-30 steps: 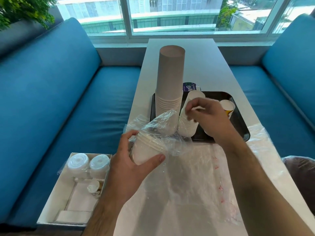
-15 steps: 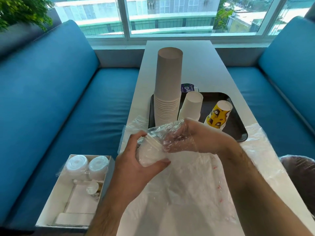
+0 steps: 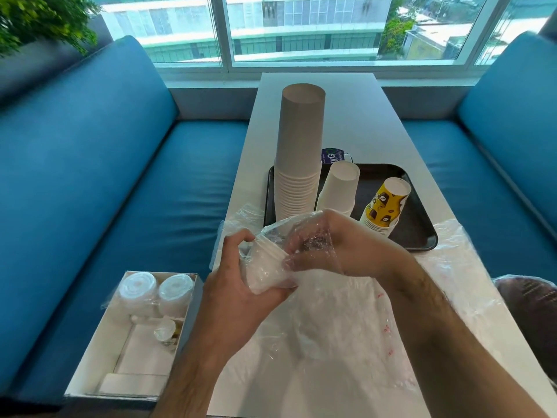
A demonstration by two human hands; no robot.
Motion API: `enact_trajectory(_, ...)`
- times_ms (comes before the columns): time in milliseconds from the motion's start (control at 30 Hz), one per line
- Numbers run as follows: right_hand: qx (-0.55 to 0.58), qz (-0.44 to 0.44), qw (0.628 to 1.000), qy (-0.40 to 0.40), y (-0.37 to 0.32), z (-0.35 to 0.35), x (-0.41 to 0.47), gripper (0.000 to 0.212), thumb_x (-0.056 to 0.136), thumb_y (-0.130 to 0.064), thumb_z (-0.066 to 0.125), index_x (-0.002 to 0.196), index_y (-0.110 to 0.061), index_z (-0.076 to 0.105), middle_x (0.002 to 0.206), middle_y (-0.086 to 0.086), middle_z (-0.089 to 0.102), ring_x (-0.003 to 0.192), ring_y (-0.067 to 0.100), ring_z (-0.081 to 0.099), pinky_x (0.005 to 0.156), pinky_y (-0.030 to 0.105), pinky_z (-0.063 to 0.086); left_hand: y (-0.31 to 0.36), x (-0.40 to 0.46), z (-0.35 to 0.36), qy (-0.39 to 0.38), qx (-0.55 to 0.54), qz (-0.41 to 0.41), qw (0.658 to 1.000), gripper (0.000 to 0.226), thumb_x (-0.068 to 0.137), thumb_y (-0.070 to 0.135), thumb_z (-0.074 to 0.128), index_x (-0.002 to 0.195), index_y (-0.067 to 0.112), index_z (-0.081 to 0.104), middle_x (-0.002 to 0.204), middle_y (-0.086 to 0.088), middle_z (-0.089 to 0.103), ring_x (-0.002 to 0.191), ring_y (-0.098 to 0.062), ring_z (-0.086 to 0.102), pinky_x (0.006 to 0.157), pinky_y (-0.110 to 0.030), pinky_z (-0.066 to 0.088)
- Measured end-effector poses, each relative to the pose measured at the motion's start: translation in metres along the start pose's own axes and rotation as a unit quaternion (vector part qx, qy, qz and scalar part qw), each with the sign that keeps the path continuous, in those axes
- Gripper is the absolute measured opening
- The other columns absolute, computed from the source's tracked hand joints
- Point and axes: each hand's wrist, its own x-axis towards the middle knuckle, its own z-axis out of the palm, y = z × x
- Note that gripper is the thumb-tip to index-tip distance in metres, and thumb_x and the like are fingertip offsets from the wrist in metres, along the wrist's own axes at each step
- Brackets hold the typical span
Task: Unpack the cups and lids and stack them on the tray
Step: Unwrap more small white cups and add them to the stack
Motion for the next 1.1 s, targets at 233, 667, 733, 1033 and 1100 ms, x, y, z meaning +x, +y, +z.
enact_trajectory(233, 0.007, -0.006, 1.000, 0.020, -0.003, 0.000, -0.003, 0.014, 0.089, -0.018, 0.075, 0.100, -0.010, 0.080, 0.096, -0.002, 0.074, 0.093, 0.019, 0.068, 0.088, 0.031, 0.056, 0.003, 0.003, -0.002, -0.002, 0.010, 0.008, 1.000, 0.079, 0.056, 0.056, 0.086, 0.106, 0.071, 0.027, 0.114, 0.012, 0.064, 0.089, -0.007, 0.067, 0.066, -0.011, 0.054)
enact_trajectory(667, 0.029, 0.035, 0.999, 0.016, -0.003, -0.001, -0.005, 0.028, 0.088, -0.030, 0.073, 0.111, -0.015, 0.077, 0.109, -0.001, 0.072, 0.101, 0.022, 0.066, 0.093, 0.044, 0.052, 0.005, -0.001, 0.000, -0.007, 0.013, 0.015, 1.000, 0.076, 0.056, 0.060, 0.083, 0.102, 0.081, 0.027, 0.105, 0.035, 0.053, 0.089, 0.005, 0.060, 0.063, -0.003, 0.047)
enact_trajectory(733, 0.043, 0.037, 0.997, 0.047, -0.002, -0.002, -0.005, 0.032, 0.081, -0.037, 0.075, 0.106, -0.017, 0.079, 0.117, -0.005, 0.066, 0.108, 0.016, 0.062, 0.096, 0.045, 0.052, 0.005, 0.000, -0.001, 0.000, 0.010, 0.010, 1.000, 0.073, 0.050, 0.068, 0.077, 0.103, 0.078, 0.029, 0.106, 0.034, 0.054, 0.090, 0.006, 0.060, 0.063, -0.006, 0.048)
enact_trajectory(1033, 0.156, 0.075, 0.978, 0.114, 0.003, -0.016, -0.012, 0.038, 0.069, -0.034, 0.079, 0.103, -0.018, 0.081, 0.127, -0.014, 0.062, 0.111, 0.007, 0.064, 0.092, 0.035, 0.059, 0.000, 0.000, -0.004, 0.029, 0.013, 0.006, 0.999, 0.073, 0.049, 0.073, 0.075, 0.107, 0.074, 0.031, 0.109, 0.031, 0.056, 0.100, -0.004, 0.062, 0.083, -0.032, 0.057)
enact_trajectory(1100, 0.163, 0.090, 0.974, 0.130, 0.007, -0.019, -0.013, 0.045, 0.065, -0.037, 0.083, 0.105, -0.017, 0.076, 0.120, -0.012, 0.067, 0.108, 0.014, 0.068, 0.094, 0.041, 0.059, 0.002, 0.001, -0.006, 0.035, -0.004, 0.004, 0.999, 0.070, 0.049, 0.068, 0.076, 0.103, 0.075, 0.032, 0.105, 0.035, 0.054, 0.097, 0.003, 0.061, 0.077, -0.020, 0.052)
